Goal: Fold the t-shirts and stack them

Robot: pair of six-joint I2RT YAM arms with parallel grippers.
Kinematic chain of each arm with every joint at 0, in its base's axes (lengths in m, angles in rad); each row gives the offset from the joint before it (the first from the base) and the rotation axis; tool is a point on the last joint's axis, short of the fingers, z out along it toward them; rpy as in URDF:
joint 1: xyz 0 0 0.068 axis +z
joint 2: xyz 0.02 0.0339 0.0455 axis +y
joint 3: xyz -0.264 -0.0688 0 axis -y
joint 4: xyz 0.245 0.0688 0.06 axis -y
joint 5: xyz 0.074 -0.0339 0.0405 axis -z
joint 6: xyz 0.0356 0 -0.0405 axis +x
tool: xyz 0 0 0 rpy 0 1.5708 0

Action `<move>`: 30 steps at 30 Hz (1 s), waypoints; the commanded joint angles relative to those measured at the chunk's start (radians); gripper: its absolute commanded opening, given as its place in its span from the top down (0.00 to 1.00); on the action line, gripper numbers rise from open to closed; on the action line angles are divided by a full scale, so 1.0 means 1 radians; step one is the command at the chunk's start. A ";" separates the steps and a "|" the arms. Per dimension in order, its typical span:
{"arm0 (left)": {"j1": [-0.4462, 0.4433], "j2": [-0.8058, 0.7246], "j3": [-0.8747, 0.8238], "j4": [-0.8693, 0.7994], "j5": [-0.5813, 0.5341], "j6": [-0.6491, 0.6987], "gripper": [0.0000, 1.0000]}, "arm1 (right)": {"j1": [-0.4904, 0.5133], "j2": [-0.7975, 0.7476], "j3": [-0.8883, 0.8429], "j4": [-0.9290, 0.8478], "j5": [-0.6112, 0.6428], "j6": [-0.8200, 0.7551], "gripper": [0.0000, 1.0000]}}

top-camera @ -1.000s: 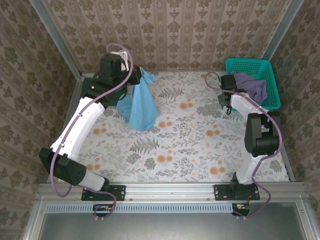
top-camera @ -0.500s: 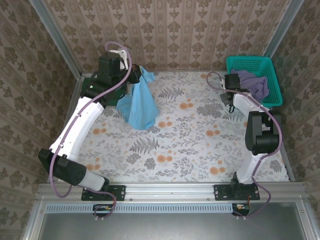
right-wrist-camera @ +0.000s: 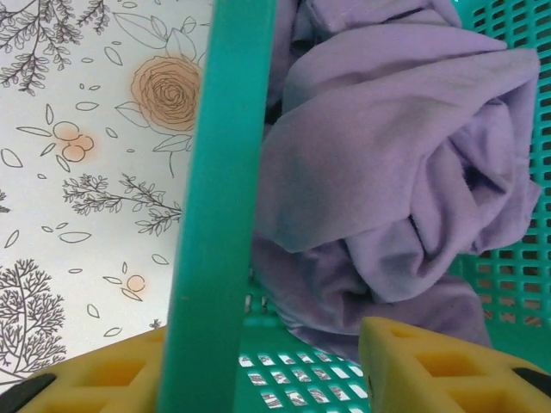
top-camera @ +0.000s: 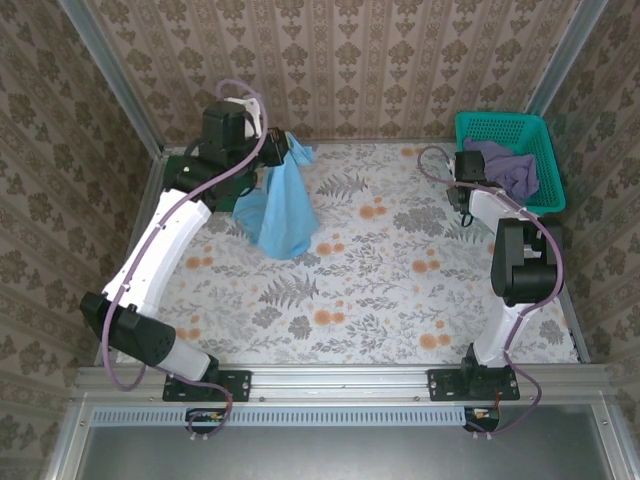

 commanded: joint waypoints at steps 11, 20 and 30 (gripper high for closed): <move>-0.071 0.221 0.220 -0.134 0.153 0.035 1.00 | 0.109 -0.536 -0.154 -0.062 -0.198 0.360 0.32; -0.194 0.791 0.943 -0.587 0.330 0.098 0.39 | 0.140 -0.907 -0.552 0.206 -0.707 0.757 0.28; -0.107 0.313 0.200 -0.194 0.154 -0.029 0.15 | 0.216 -0.919 -0.641 0.057 -0.756 0.801 0.29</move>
